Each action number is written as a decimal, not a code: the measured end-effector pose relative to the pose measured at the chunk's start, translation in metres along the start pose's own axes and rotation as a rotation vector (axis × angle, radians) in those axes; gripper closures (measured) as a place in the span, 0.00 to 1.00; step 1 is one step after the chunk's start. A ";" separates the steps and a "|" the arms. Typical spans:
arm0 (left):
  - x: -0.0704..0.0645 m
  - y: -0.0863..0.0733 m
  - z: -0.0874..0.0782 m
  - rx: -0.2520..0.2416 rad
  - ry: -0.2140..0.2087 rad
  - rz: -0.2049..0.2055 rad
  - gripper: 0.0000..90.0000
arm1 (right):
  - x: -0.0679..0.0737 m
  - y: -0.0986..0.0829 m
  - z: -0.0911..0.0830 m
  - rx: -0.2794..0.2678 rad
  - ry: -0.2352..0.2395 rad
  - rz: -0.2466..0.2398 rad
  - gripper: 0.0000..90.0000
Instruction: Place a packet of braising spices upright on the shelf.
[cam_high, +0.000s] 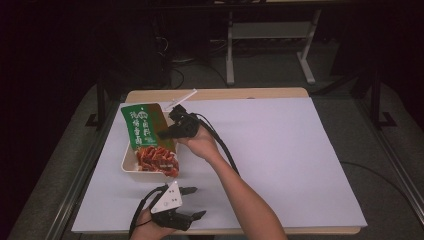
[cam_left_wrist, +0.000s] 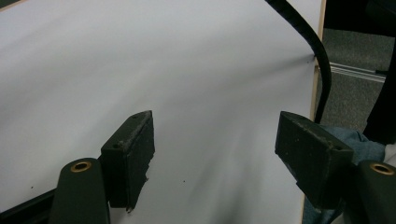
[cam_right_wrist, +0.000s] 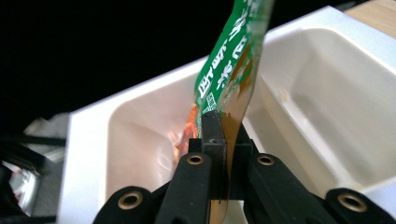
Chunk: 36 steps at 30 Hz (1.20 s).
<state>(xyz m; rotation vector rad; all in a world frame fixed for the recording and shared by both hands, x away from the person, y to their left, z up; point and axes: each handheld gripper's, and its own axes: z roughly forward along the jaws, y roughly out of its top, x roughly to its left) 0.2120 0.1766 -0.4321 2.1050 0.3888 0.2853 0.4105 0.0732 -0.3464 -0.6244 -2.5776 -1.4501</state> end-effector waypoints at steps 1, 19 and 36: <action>0.000 0.000 0.000 0.000 0.000 0.001 0.31 | 0.003 -0.001 -0.002 -0.016 0.005 0.006 1.00; -0.003 0.002 0.002 -0.001 -0.012 0.001 0.30 | 0.023 -0.022 -0.005 -0.225 -0.050 0.051 1.00; -0.002 0.001 0.007 0.011 -0.015 -0.008 0.30 | 0.013 -0.038 -0.003 -0.186 -0.064 -0.008 1.00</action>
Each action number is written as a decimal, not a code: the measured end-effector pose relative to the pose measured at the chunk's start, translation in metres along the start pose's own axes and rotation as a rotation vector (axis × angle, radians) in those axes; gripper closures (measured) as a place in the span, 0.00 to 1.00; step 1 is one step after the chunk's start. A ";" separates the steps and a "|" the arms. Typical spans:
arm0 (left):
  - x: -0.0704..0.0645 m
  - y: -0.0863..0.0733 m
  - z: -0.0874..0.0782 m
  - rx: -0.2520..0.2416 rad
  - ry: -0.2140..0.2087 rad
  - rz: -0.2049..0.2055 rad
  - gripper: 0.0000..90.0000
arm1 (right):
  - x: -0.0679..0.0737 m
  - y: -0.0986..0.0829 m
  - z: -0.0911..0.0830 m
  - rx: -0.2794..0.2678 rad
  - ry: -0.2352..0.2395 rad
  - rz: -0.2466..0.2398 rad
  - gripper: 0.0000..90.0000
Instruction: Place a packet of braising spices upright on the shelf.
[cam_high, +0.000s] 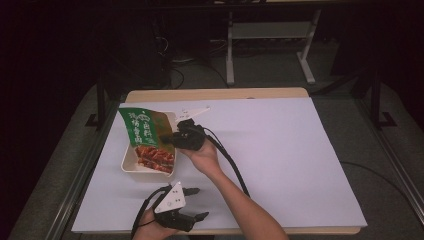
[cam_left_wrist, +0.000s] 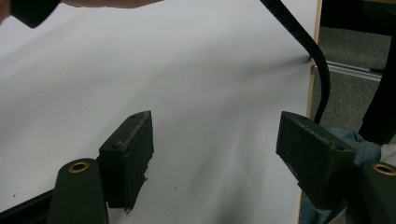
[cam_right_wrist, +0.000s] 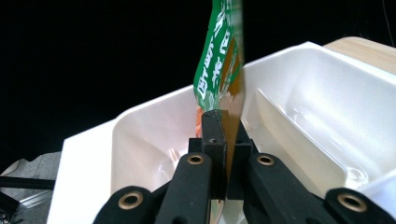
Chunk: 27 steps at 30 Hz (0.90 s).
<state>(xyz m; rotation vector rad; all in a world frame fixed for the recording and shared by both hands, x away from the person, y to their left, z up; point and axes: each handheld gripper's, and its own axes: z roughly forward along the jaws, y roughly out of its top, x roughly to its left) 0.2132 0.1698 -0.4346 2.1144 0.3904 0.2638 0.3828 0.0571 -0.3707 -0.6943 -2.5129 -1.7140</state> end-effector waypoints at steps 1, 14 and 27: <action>0.000 0.000 0.000 0.003 0.000 0.001 0.30 | -0.001 -0.001 0.000 0.002 -0.003 0.003 1.00; 0.002 0.000 0.001 0.005 0.002 -0.010 0.30 | -0.003 -0.002 -0.004 0.041 -0.019 -0.010 0.92; 0.005 -0.001 0.001 0.006 0.015 -0.032 0.29 | -0.001 0.004 -0.018 0.052 -0.025 -0.032 0.72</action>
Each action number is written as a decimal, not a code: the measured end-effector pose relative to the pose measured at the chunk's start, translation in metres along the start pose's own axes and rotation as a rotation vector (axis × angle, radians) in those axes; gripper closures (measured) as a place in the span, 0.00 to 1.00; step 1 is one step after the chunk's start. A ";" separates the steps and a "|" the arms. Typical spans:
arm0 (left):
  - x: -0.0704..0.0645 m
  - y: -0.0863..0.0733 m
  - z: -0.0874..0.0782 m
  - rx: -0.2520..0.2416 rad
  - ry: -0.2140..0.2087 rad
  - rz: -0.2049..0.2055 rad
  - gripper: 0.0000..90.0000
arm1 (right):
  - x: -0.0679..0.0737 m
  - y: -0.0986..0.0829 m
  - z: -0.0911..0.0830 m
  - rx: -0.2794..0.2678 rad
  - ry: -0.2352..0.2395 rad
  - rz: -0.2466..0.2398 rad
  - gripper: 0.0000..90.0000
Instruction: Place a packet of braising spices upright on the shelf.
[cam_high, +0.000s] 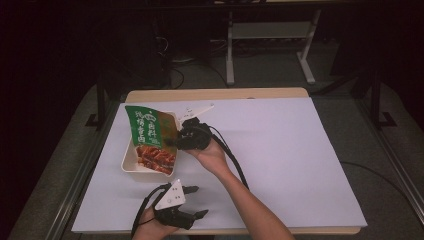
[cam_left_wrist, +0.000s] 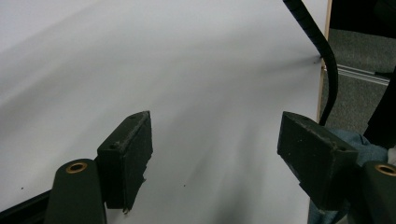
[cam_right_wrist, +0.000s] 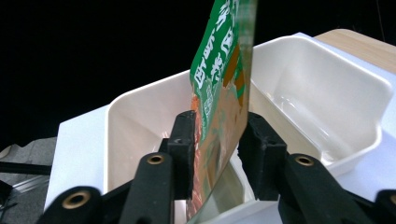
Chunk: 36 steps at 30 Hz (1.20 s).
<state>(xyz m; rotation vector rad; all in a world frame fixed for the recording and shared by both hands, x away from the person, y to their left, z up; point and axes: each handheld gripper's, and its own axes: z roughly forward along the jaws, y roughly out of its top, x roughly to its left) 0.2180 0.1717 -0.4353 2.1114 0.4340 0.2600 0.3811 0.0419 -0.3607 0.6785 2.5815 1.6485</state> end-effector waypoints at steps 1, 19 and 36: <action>0.001 0.000 0.000 -0.002 0.002 0.000 0.29 | 0.000 0.000 -0.001 -0.001 -0.004 -0.002 0.71; 0.006 0.000 0.000 0.004 0.014 -0.017 0.28 | -0.005 0.002 -0.029 0.026 0.014 0.001 0.55; 0.009 -0.002 -0.003 0.006 0.024 -0.028 0.27 | -0.008 -0.003 -0.048 0.038 0.046 -0.003 0.48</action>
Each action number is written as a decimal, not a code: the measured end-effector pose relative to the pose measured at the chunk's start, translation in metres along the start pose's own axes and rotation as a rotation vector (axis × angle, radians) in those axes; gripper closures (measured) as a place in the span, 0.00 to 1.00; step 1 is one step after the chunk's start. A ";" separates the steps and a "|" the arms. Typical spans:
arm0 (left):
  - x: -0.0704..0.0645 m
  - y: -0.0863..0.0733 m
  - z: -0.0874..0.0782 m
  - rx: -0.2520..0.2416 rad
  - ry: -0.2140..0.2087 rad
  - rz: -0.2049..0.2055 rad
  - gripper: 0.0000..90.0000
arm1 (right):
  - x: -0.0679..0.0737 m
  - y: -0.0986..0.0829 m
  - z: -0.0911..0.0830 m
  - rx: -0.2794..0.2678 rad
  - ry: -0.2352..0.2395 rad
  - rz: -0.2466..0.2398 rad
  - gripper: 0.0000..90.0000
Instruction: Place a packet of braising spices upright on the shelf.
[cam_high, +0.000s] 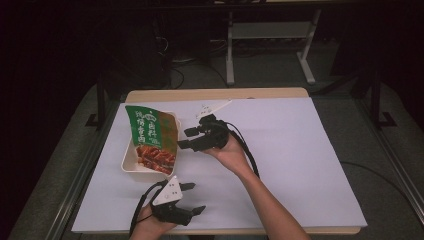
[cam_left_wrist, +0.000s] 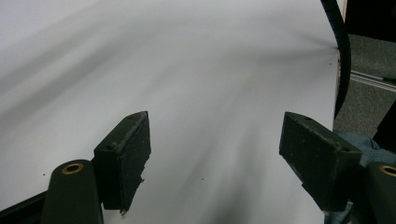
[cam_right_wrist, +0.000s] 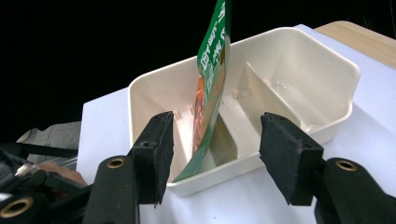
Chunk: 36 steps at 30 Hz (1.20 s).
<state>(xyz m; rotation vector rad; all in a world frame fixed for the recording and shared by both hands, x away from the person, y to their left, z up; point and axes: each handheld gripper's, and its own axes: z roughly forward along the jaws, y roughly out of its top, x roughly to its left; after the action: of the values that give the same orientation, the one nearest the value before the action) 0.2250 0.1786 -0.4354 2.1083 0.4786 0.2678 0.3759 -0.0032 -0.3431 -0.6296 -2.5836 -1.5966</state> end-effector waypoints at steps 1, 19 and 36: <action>0.000 0.000 0.000 -0.001 0.000 0.000 0.27 | 0.000 0.000 -0.001 0.000 -0.001 0.001 0.48; 0.002 -0.001 0.000 0.000 -0.003 -0.007 0.26 | -0.005 -0.018 -0.028 0.011 -0.015 0.016 0.43; 0.005 -0.002 -0.003 0.000 0.004 -0.027 0.25 | -0.007 -0.035 -0.049 0.010 -0.019 0.043 0.39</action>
<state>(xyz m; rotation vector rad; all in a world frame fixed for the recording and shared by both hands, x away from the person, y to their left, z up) 0.2277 0.1835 -0.4356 2.1007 0.5089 0.2560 0.3608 -0.0613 -0.3518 -0.6972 -2.5709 -1.5724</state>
